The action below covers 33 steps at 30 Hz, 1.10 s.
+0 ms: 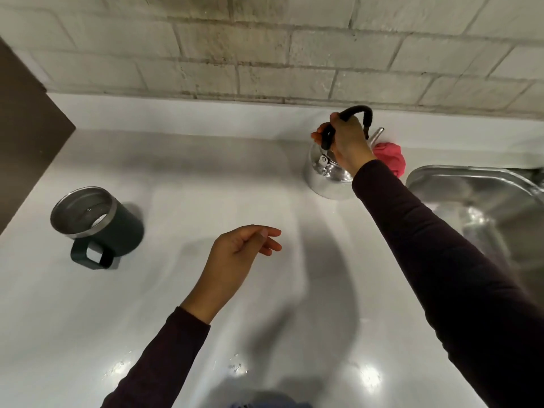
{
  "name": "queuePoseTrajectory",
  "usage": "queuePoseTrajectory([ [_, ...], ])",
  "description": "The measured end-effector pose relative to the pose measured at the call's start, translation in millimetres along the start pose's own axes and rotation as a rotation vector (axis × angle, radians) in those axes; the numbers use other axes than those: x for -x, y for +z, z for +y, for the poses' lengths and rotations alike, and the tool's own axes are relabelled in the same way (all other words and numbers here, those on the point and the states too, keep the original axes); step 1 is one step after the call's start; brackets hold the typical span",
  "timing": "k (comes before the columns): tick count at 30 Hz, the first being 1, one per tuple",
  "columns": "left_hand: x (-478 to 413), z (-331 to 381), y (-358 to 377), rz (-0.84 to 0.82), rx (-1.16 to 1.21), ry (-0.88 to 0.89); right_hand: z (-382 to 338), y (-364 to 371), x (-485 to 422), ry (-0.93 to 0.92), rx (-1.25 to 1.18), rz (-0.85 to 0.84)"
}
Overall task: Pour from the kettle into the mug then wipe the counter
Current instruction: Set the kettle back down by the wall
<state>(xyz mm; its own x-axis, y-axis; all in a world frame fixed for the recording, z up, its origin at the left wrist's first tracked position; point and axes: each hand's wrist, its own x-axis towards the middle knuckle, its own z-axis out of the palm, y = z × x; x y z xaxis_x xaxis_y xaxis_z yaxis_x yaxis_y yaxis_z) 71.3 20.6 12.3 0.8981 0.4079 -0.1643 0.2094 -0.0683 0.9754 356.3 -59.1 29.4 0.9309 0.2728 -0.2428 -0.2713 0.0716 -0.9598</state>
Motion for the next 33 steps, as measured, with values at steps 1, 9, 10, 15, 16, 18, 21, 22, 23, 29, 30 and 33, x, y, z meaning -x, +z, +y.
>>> queuePoseTrajectory([
  [1, 0.5, 0.4, -0.2, 0.004, 0.0, 0.001, 1.7, 0.8, -3.2, -0.014, 0.099, 0.016],
  [9, 10.2, -0.1, -12.7, 0.033, -0.006, 0.003, 6.3, 18.0, -21.3, -0.36, 1.118, 0.182],
  [10, 11.4, -0.3, -15.2, 0.039, -0.002, 0.002, 7.7, 22.2, -22.4, -0.357, 1.208, 0.17],
  [15, 18.6, -2.1, -31.0, 0.071, 0.0, -0.001, 18.1, 39.8, -24.6, -0.335, 1.514, 0.089],
  [16, 20.3, -2.8, -35.6, 0.079, -0.001, 0.0, 17.9, 42.4, -24.0, -0.346, 1.528, 0.083],
  [18, 22.2, -3.7, -42.6, 0.092, 0.002, 0.001, 16.6, 42.7, -18.9, -0.379, 1.513, 0.097],
  [21, 22.2, -5.4, -50.5, 0.095, 0.011, 0.013, 19.9, 36.5, 1.6, -0.439, 1.383, 0.132],
  [22, 21.6, -5.5, -51.5, 0.092, 0.012, 0.016, 23.2, 32.0, 11.5, -0.46, 1.331, 0.15],
  [23, 20.7, -5.7, -51.4, 0.085, 0.016, 0.018, 26.8, 26.4, 22.6, -0.478, 1.289, 0.172],
  [29, 12.9, -4.7, -34.0, 0.002, 0.01, 0.018, 59.3, -24.2, 84.5, -0.456, 1.165, 0.259],
  [30, 11.3, -4.7, -29.8, -0.016, 0.004, 0.022, 64.7, -34.6, 90.3, -0.44, 1.169, 0.278],
  [33, 6.9, -4.9, -16.5, -0.074, -0.005, 0.031, 74.6, -66.8, 95.1, -0.387, 1.15, 0.325],
])
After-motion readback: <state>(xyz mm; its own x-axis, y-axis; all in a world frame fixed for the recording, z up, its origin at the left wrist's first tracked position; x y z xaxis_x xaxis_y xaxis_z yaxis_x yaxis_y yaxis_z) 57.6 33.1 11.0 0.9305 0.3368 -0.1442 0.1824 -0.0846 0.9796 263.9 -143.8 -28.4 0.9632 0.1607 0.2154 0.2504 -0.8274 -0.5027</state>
